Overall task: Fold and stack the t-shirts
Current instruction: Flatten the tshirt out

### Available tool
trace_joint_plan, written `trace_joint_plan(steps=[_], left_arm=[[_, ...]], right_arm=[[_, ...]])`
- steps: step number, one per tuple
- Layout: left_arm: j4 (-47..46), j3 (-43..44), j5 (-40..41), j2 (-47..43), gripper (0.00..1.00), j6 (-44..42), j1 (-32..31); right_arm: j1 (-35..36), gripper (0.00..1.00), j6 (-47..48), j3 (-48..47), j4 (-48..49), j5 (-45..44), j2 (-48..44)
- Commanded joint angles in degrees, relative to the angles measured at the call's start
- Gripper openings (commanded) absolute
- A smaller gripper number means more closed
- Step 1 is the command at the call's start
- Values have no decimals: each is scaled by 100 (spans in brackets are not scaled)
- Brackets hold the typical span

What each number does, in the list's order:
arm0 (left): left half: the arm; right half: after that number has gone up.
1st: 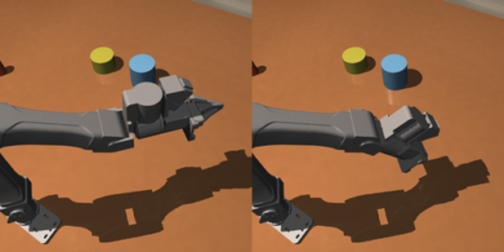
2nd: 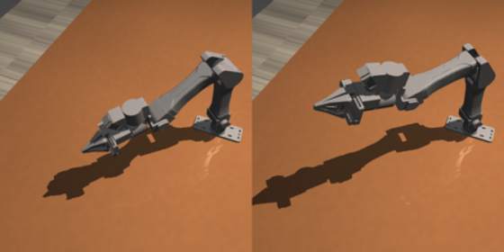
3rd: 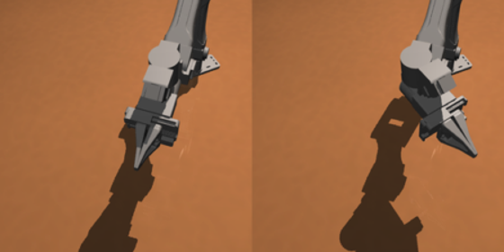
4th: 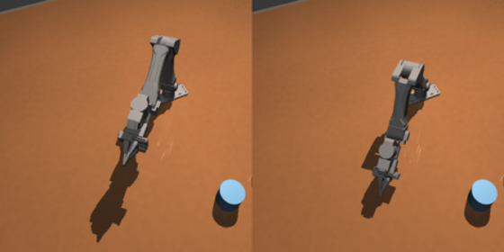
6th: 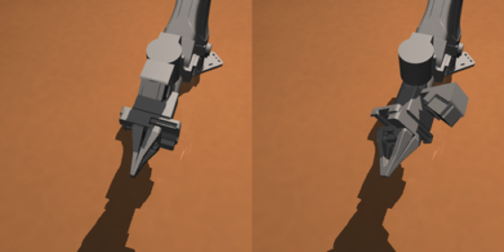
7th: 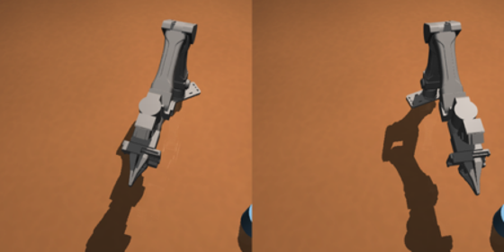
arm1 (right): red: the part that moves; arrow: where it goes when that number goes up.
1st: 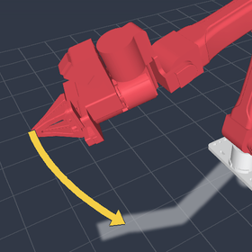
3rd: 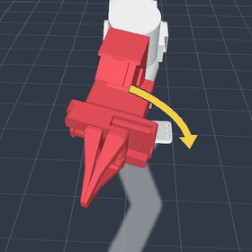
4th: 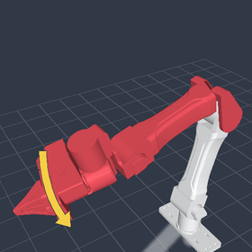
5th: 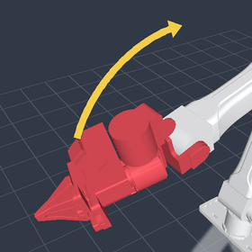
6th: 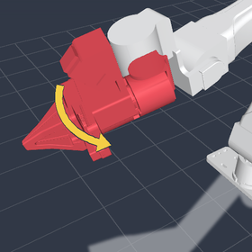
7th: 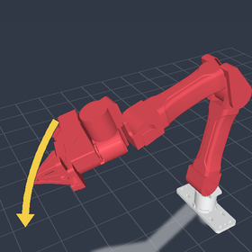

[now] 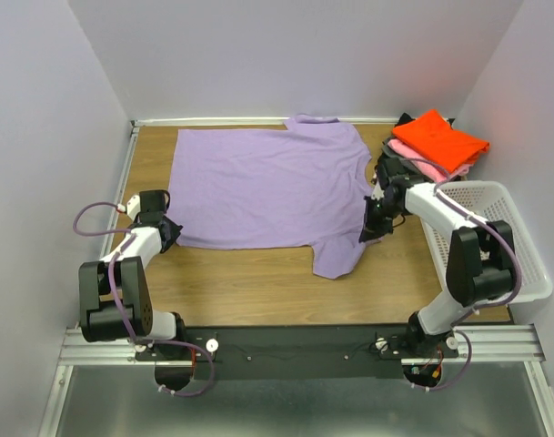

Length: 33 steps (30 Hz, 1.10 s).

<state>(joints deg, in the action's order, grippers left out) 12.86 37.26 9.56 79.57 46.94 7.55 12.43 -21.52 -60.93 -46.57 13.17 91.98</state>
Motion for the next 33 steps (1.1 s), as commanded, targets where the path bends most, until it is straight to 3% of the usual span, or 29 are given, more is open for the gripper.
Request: trace_joint_plan(steps=[1,2,4,8,13,25,33], left_arm=[[-100,124,-68,76,0,-71,71],[-100,141,-69,85,0,-79,71],[-100,168,-86,120,0,-106,80],[-82,230,-104,182,0,-150,80],[-143,168,-183,269,0,-202,89],[-152,142,-165,252,0,-466,115],[-196,150,-279,278,0,-660,203]], right_arm=[[14,13,60,-727,-458,-86,451],[14,21,34,-823,-493,-156,521],[14,27,34,-982,-503,-139,689],[6,49,-19,-1044,-485,-60,488],[6,65,113,-695,-432,-129,-30],[14,68,-212,608,-213,-324,-655],[6,74,-134,977,787,-298,-805]])
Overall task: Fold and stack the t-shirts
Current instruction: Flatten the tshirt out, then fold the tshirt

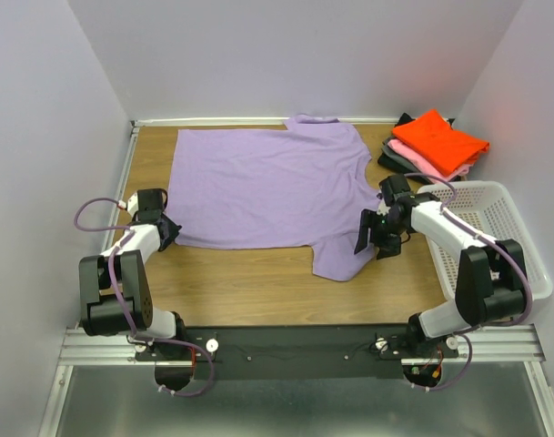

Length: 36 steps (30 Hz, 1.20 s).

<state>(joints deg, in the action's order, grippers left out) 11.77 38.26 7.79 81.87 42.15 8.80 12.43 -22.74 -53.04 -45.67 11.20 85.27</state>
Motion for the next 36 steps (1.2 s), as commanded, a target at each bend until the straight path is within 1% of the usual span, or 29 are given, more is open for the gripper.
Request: trace_joint_plan(steps=[1,5,8,12,15,19,21,25,27,31,36], left_arm=[[-105,59,-137,58,0,-216,96],[-114,120,-190,136,0,-313,140],[-113,181,-234,172,0,-392,175],[-140,191,-252,198,0,-480,219],[-149,173,-278,224,0,-550,298],[-193,129,-305,216,0,-664,412],[-210,112,-331,216,0,-734,482],[-254,94,-427,207,0,-822,614],[-333,68,-506,216,0,-840,641],[-421,59,-612,277,0,-858,667],[-535,76,-726,312,0,-919,685]], right_arm=[[14,75,6,249,813,-22,-143],[14,77,217,311,1393,215,-117],[14,78,428,198,1508,382,-99],[14,78,586,-101,1508,803,-108],[23,79,596,-260,1474,1339,-125],[32,79,666,-357,1017,1946,-37],[32,79,657,-304,763,2000,-55],[32,79,569,-41,577,1983,-265],[32,79,491,188,577,1852,-406],[32,79,341,451,586,1588,-389],[23,79,393,663,734,1525,-319]])
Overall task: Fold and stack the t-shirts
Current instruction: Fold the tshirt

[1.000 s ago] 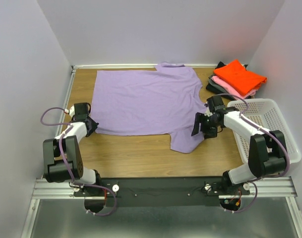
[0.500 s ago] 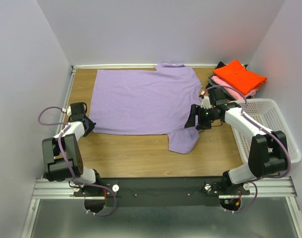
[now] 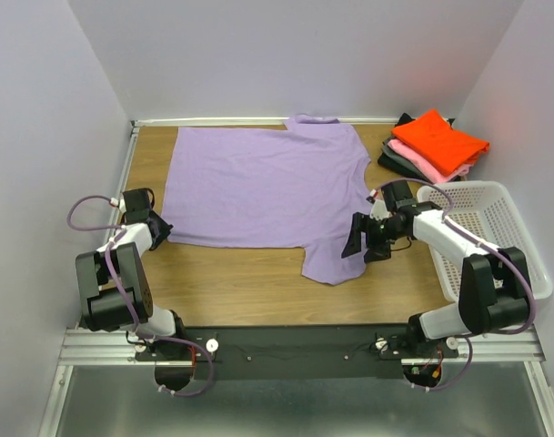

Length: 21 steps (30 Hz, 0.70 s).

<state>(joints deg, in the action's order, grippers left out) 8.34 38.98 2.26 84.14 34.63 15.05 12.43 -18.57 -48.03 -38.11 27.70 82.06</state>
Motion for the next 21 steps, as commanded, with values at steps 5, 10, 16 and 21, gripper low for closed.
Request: trace_joint_plan(steps=[5,10,16,21], left_arm=[[-262,48,-200,173,0,-299,95],[-368,48,-200,243,0,-387,130],[-473,22,-481,331,0,-413,191],[-517,-40,-516,323,0,-422,235]], right_arm=[[23,79,-94,355,277,16,143],[58,77,-226,452,357,-345,214],[129,27,-463,216,295,-283,363],[146,2,-867,-223,14,-371,302]])
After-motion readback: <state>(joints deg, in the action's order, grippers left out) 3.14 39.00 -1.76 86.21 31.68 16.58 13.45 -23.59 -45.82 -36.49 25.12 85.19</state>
